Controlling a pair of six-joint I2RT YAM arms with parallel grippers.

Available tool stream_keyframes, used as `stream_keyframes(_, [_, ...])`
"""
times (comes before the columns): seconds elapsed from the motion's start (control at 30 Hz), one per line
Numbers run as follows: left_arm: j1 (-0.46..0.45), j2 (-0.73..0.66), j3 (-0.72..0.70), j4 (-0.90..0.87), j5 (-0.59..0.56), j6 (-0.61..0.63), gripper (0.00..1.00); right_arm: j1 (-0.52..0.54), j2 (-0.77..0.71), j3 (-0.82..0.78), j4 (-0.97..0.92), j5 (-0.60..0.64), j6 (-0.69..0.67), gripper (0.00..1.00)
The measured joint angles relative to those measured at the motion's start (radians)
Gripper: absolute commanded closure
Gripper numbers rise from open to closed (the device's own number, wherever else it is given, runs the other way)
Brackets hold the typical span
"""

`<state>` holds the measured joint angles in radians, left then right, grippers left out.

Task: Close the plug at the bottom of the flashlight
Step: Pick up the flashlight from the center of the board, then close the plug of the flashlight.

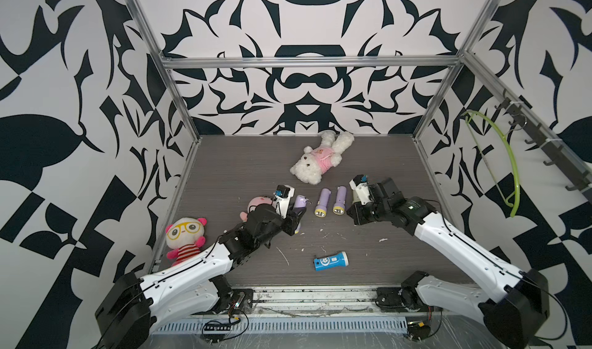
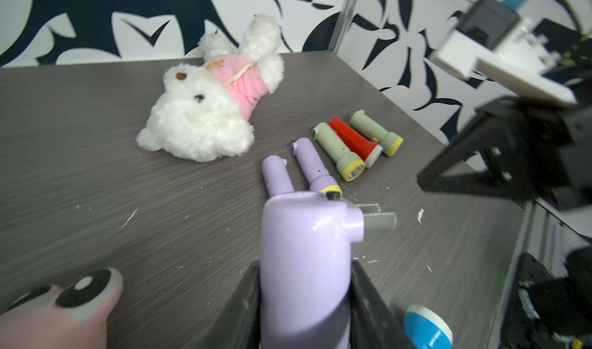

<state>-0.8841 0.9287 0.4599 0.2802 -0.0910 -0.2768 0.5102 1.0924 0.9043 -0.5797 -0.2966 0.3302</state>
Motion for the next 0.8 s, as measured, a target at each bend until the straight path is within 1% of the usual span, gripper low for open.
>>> stream_keyframes(0.13, [0.0,-0.104,-0.071,0.059,0.121,0.084,1.0,-0.015,-0.007,0.041,0.071,-0.156,-0.013,0.88])
stream_keyframes(0.3, [0.0,-0.184,-0.076,0.068,0.315,0.16,1.0,-0.015,-0.002,0.097,0.146,-0.37,-0.024,0.88])
stream_keyframes(0.43, [0.0,-0.211,-0.073,0.061,0.43,0.197,1.0,-0.015,0.016,0.149,0.197,-0.516,-0.024,0.87])
stream_keyframes(0.5, [0.0,-0.226,-0.073,0.051,0.475,0.214,1.0,-0.015,0.024,0.163,0.219,-0.588,-0.024,0.86])
stream_keyframes(0.63, [0.0,-0.254,-0.069,0.022,0.525,0.242,0.99,-0.014,0.041,0.182,0.229,-0.732,-0.034,0.8])
stream_keyframes(0.8, [0.0,-0.275,-0.033,-0.038,0.562,0.277,0.99,0.028,0.061,0.222,0.173,-0.802,-0.102,0.74])
